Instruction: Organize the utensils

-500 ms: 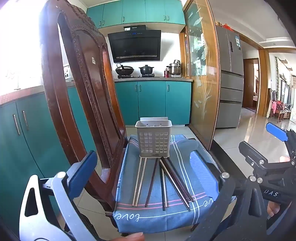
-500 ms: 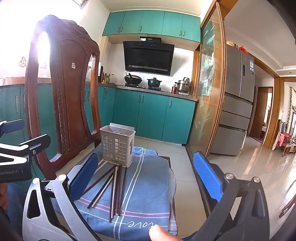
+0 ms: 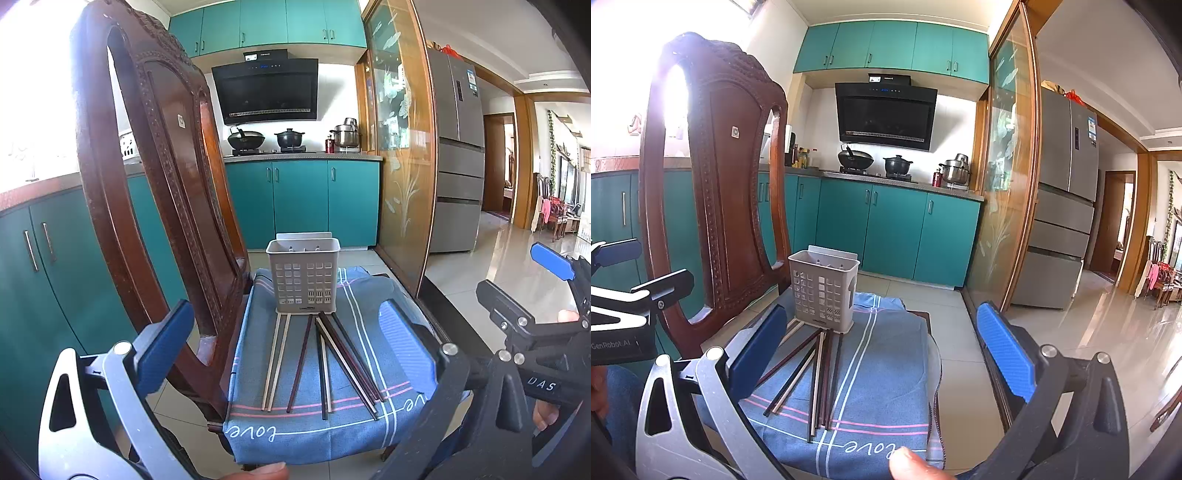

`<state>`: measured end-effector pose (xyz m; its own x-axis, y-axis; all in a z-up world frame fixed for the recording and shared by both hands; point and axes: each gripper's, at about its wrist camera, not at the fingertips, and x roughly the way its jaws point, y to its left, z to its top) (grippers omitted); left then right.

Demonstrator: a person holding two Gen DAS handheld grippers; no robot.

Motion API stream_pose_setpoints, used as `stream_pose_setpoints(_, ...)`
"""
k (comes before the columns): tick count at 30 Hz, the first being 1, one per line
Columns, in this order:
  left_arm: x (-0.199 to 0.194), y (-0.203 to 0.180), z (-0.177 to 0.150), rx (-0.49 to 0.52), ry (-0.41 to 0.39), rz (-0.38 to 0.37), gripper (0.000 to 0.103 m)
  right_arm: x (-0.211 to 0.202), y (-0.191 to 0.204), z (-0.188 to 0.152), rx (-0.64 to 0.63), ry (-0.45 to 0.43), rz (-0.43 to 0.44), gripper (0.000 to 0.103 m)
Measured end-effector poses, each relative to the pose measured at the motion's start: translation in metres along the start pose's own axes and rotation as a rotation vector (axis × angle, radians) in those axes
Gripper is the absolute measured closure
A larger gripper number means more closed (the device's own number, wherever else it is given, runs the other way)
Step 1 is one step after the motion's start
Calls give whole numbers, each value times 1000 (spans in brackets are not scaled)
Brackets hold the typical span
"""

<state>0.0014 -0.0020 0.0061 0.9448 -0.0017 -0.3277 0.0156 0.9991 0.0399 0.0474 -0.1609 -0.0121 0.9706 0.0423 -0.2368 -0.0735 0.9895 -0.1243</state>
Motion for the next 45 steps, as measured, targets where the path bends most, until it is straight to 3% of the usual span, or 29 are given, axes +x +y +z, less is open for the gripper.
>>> stream_pose_setpoints(45, 4, -8, -2, 17, -4, -7, 3, -1, -6, 4, 7, -22, -9, 2)
